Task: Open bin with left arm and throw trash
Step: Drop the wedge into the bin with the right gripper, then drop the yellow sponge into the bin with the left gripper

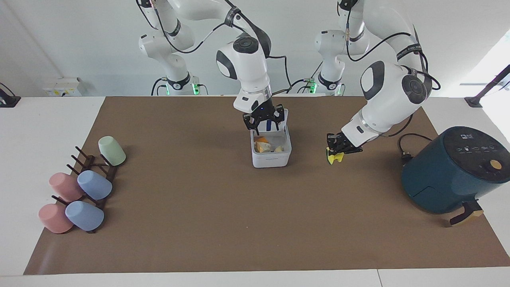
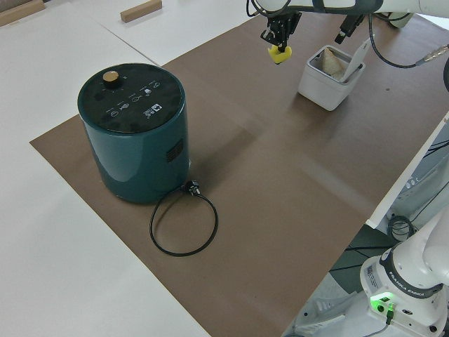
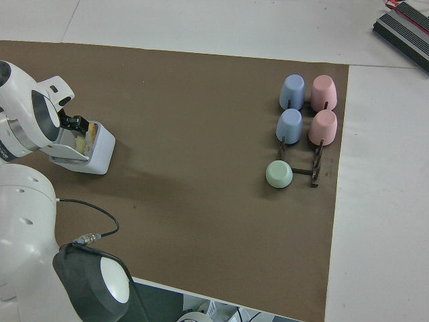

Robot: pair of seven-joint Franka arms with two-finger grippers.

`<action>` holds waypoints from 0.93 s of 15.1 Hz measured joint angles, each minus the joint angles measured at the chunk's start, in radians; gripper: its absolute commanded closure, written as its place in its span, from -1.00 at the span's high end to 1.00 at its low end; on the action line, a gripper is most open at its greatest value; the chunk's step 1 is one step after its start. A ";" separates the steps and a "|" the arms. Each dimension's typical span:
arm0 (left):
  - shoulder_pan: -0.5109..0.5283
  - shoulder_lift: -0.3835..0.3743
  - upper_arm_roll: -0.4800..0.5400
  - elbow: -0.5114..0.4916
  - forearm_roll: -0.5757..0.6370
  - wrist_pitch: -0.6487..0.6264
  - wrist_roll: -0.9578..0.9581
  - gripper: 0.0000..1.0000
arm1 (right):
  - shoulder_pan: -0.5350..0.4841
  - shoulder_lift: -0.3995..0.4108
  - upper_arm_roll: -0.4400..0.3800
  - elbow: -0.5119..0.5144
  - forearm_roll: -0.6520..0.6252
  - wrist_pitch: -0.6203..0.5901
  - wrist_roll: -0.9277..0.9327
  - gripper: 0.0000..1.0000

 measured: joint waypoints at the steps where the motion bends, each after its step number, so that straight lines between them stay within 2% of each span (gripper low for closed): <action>1: -0.004 -0.001 -0.031 0.000 -0.001 0.014 -0.051 -1.00 | -0.036 0.000 -0.001 0.001 0.000 0.000 0.000 1.00; 4: -0.065 -0.002 -0.086 0.000 -0.001 0.066 -0.186 -1.00 | -0.154 0.000 -0.004 0.004 -0.016 -0.001 -0.007 1.00; 6: -0.129 -0.003 -0.089 -0.010 -0.001 0.104 -0.250 -1.00 | -0.216 0.000 -0.006 0.004 -0.082 -0.003 -0.008 1.00; 9: -0.206 -0.020 -0.090 -0.099 -0.001 0.216 -0.300 -1.00 | -0.284 -0.001 -0.008 0.004 -0.150 -0.022 -0.009 1.00; 13: -0.222 -0.049 -0.084 -0.214 -0.001 0.287 -0.299 -1.00 | -0.348 -0.030 -0.008 0.011 -0.160 -0.103 -0.077 1.00; 14: -0.220 -0.056 -0.081 -0.227 -0.001 0.287 -0.296 -0.71 | -0.358 -0.048 -0.008 0.015 -0.160 -0.135 -0.099 1.00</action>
